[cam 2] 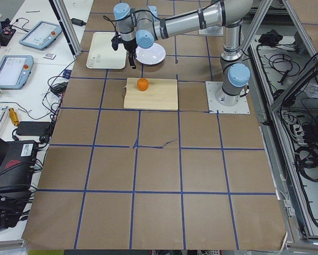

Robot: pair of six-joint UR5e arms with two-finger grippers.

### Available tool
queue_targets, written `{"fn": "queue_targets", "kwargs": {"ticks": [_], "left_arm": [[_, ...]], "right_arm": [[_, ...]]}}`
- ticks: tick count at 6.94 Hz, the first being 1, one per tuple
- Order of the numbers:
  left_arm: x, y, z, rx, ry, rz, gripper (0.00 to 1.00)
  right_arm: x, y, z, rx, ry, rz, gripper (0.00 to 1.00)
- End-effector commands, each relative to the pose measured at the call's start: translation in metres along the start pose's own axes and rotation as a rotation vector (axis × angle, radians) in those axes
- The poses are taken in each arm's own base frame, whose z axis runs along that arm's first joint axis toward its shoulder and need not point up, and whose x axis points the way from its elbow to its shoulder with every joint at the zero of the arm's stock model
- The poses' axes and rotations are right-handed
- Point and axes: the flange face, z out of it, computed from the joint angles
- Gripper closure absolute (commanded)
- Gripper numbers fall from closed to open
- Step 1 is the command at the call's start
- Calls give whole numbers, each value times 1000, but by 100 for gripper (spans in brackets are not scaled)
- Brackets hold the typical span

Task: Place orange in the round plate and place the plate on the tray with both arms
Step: 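Move the left gripper down over the orange on the cutting board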

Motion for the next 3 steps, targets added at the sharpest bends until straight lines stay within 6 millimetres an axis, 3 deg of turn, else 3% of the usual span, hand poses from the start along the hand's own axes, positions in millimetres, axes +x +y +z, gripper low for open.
{"fn": "queue_targets", "kwargs": {"ticks": [1,3], "left_arm": [[-21,-12,36,-89,7,-12,0],[-21,-17,60,-131,-8,-7,0]], "right_arm": [[1,0,1,-2,1,1,0],[1,-1,-5,9,2,-11,0]]}}
